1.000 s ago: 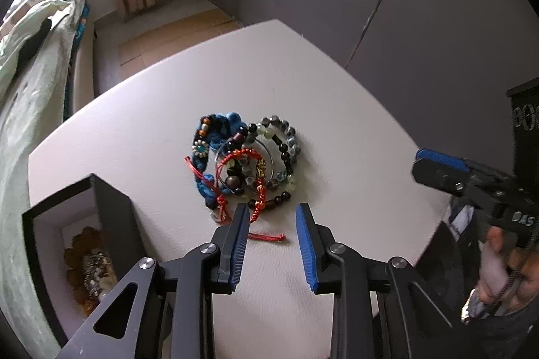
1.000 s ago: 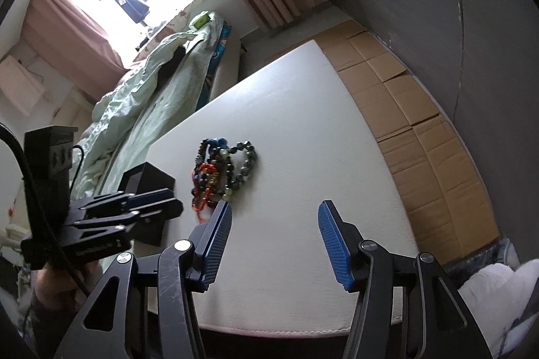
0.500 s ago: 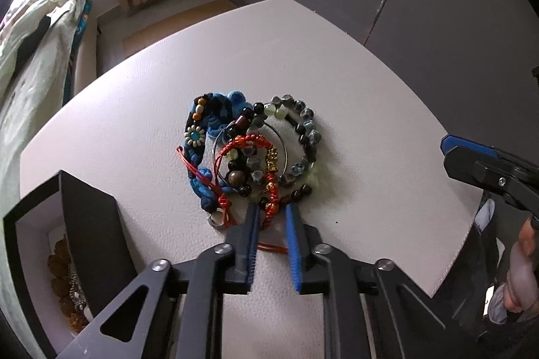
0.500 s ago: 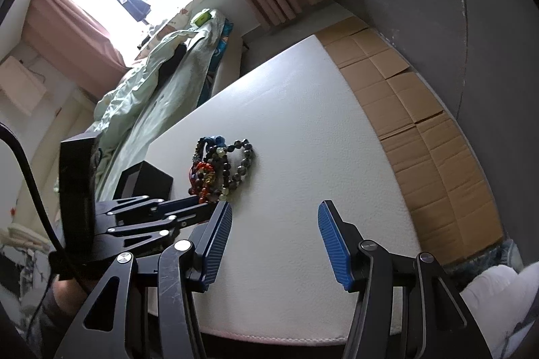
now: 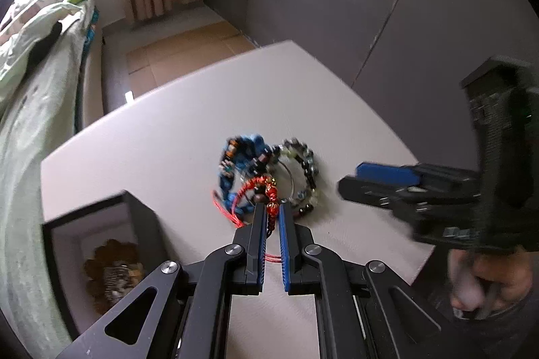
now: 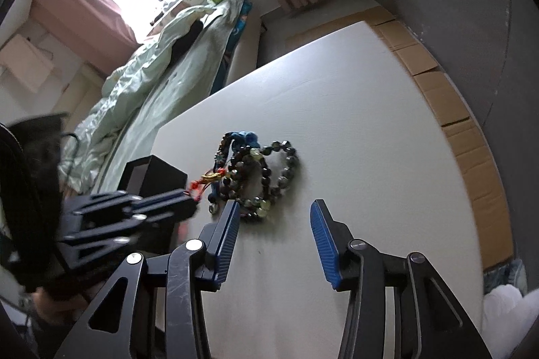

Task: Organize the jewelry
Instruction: 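Grasp the red string bracelet with the left tool while the right tool grasps the blue-green bead bracelet, then drop the red string bracelet into the black box with the left tool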

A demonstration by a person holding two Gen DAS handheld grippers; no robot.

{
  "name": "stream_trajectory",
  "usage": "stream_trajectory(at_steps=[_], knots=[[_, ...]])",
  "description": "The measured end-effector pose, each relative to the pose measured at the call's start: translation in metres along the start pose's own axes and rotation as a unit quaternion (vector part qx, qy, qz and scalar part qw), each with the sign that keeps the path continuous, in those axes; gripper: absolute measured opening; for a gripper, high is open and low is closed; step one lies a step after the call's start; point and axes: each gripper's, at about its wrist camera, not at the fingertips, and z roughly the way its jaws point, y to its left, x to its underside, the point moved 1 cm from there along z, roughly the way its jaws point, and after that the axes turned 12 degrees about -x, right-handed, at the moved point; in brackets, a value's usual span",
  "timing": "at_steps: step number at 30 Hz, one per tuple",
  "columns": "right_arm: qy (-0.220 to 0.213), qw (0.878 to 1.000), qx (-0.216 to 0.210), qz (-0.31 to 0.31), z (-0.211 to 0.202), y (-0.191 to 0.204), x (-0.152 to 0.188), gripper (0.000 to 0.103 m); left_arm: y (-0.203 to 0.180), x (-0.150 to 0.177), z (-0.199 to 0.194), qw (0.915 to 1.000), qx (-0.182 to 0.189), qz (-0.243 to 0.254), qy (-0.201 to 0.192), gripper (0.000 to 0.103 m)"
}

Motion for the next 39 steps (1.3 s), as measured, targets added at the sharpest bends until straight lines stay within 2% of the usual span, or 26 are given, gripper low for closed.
stream_trajectory(at_steps=[5,16,20,22,29,37,39], knots=[[0.016,1.000,0.013,-0.015,0.018,0.007,-0.009,0.040,0.014,-0.006,-0.021,0.9997,-0.002,-0.015,-0.019,0.007],[0.059,0.995,0.057,-0.063,0.050,0.023,-0.028,0.037,0.046,-0.009,-0.050,0.9980,-0.004,-0.043,-0.045,0.007],[0.080,0.991,0.076,-0.071,0.062,0.023,-0.029,0.010,0.061,-0.005,-0.055,0.9971,-0.008,-0.058,-0.049,0.007],[0.079,0.990,0.089,-0.071,0.062,0.022,-0.028,0.010,0.068,-0.002,-0.057,0.9965,-0.006,-0.068,-0.049,0.007],[0.048,0.992,0.073,-0.090,0.038,0.048,-0.033,0.010,0.092,0.008,-0.062,0.9938,-0.012,-0.100,-0.049,0.008],[0.030,0.990,0.060,-0.126,0.020,0.094,-0.040,0.010,0.111,0.021,-0.067,0.9916,-0.007,-0.123,-0.039,0.008],[0.027,0.989,0.056,-0.133,0.019,0.107,-0.041,0.010,0.116,0.024,-0.067,0.9913,-0.010,-0.128,-0.028,0.012]])
